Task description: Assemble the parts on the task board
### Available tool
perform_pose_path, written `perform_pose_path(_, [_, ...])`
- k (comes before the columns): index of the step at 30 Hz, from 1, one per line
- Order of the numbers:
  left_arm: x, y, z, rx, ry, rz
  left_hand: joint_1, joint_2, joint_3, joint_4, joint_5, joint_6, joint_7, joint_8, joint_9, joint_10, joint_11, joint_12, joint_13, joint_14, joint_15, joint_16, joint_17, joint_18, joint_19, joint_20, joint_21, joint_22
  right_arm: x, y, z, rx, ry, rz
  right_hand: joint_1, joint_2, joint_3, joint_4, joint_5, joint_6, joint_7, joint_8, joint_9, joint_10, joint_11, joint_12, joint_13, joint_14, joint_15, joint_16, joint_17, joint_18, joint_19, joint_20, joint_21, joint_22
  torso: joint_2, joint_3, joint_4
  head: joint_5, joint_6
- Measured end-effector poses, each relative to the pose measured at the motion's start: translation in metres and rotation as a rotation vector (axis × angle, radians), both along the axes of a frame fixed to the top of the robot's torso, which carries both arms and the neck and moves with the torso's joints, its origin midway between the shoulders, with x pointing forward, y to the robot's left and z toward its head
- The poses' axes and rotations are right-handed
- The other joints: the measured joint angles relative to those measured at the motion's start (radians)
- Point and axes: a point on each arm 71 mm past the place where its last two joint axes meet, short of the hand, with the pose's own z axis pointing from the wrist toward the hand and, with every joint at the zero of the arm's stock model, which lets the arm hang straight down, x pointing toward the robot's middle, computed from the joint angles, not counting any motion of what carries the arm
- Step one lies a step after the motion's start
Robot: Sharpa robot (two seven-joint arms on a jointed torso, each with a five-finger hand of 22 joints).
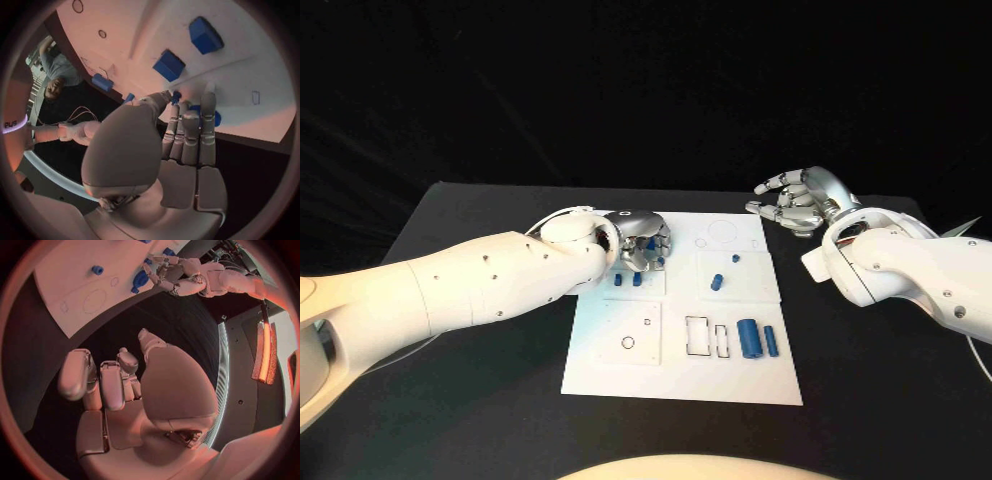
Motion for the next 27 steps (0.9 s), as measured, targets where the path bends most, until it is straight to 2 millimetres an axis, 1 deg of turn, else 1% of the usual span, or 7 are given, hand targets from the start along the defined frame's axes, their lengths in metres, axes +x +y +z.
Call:
perform_pose_path(6, [0.0004,-0.0012,-0.0003,0.002,0.001,0.002,0.004,0.004,0.022,-0.008,0.000,0.012,0.001,-0.003,-0.010,0.017,-0.001,-0.004,-0.008,0.001,0.002,0.009,-0.003,0.000,0.000,0.000,0.015,0.015,0.0000,0.0001,0.0000,0.000,0.000,0.001,0.000,0.000,0.000,0.000,0.000,0.000,0.000,0.000,0.000,0.000,0.000,0.000,0.000,0.000,0.000,0.000,0.000,0.000,0.000,0.000,0.000,0.000,-0.001,-0.0005,0.0009,-0.002,-0.001])
perform_pose_path(8, [0.0002,-0.0020,-0.0004,0.004,0.003,0.001,0.009,0.009,0.034,-0.015,0.000,0.019,0.000,-0.003,-0.014,0.025,-0.006,-0.004,-0.011,0.001,0.002,0.015,-0.006,0.000,0.000,0.000,0.026,0.024,0.0000,0.0002,0.0000,0.000,0.000,0.001,0.000,0.000,0.000,0.000,0.000,0.000,0.000,0.000,0.000,0.000,0.000,0.000,0.000,0.000,0.000,0.000,0.000,0.000,0.000,0.000,0.000,0.000,-0.001,-0.0006,0.0010,-0.002,-0.002])
perform_pose_path(11, [0.0000,-0.0029,-0.0008,0.007,0.007,-0.001,0.010,0.010,0.051,-0.026,0.000,0.036,-0.001,-0.003,-0.019,0.050,-0.010,-0.004,-0.014,0.011,-0.008,0.032,0.001,0.000,0.014,-0.007,0.050,0.050,0.0000,0.0003,0.0000,0.000,0.000,0.001,0.000,0.000,0.000,0.000,0.000,0.000,0.000,0.000,0.000,0.000,0.000,0.000,0.000,0.000,0.000,0.000,0.000,0.000,0.000,0.000,0.000,0.000,-0.001,-0.0012,0.0016,-0.003,-0.002])
perform_pose_path(13, [-0.0001,-0.0033,-0.0010,0.008,0.010,-0.002,0.015,0.015,0.062,-0.037,0.000,0.049,-0.001,-0.003,-0.022,0.061,-0.014,-0.004,-0.014,0.017,-0.010,0.041,0.007,0.000,0.018,-0.011,0.066,0.067,0.0000,0.0005,0.0000,0.000,-0.001,0.001,0.000,0.000,0.000,0.000,0.000,0.000,0.000,0.000,0.000,0.000,0.000,0.000,0.000,0.000,0.000,0.000,0.000,0.000,0.000,0.000,0.000,0.000,-0.001,-0.0017,0.0020,-0.003,-0.002])
perform_pose_path(19, [0.0002,-0.0053,-0.0010,0.012,0.014,-0.005,0.015,0.015,0.071,-0.047,0.000,0.054,-0.003,-0.008,-0.028,0.080,-0.019,-0.004,-0.015,0.030,-0.013,0.056,0.024,0.000,0.029,-0.011,0.091,0.097,0.0002,0.0013,0.0000,0.001,-0.001,0.003,0.000,0.000,0.000,0.000,0.000,0.000,0.000,0.000,0.000,0.000,0.000,0.000,0.000,0.000,0.000,0.000,0.000,0.000,0.000,0.000,0.000,0.000,-0.001,-0.0023,0.0025,-0.001,-0.003])
perform_pose_path(25, [0.0004,-0.0070,-0.0011,0.014,0.017,-0.006,0.015,0.015,0.074,-0.049,-0.004,0.054,-0.003,-0.008,-0.029,0.080,-0.020,-0.004,-0.014,0.033,-0.016,0.060,0.025,0.000,0.032,-0.014,0.092,0.102,0.0002,0.0018,0.0000,0.001,-0.001,0.004,0.000,0.000,0.000,0.000,0.000,0.000,0.000,0.001,0.000,0.000,0.000,0.000,0.000,0.000,0.000,0.000,0.000,0.000,0.000,0.000,0.000,0.000,-0.001,-0.0022,0.0020,-0.001,-0.005])
perform_pose_path(27, [0.0005,-0.0071,-0.0010,0.015,0.018,-0.006,0.015,0.015,0.077,-0.052,-0.004,0.057,-0.005,-0.008,-0.031,0.080,-0.020,-0.003,-0.013,0.033,-0.016,0.061,0.027,0.000,0.032,-0.014,0.096,0.104,0.0002,0.0018,0.0000,0.001,-0.001,0.004,0.000,0.000,0.000,0.000,0.000,0.000,0.000,0.005,-0.001,0.000,0.000,0.000,0.000,0.004,-0.004,0.000,0.001,0.000,0.000,0.000,0.000,0.000,-0.001,-0.0020,0.0019,0.000,-0.005])
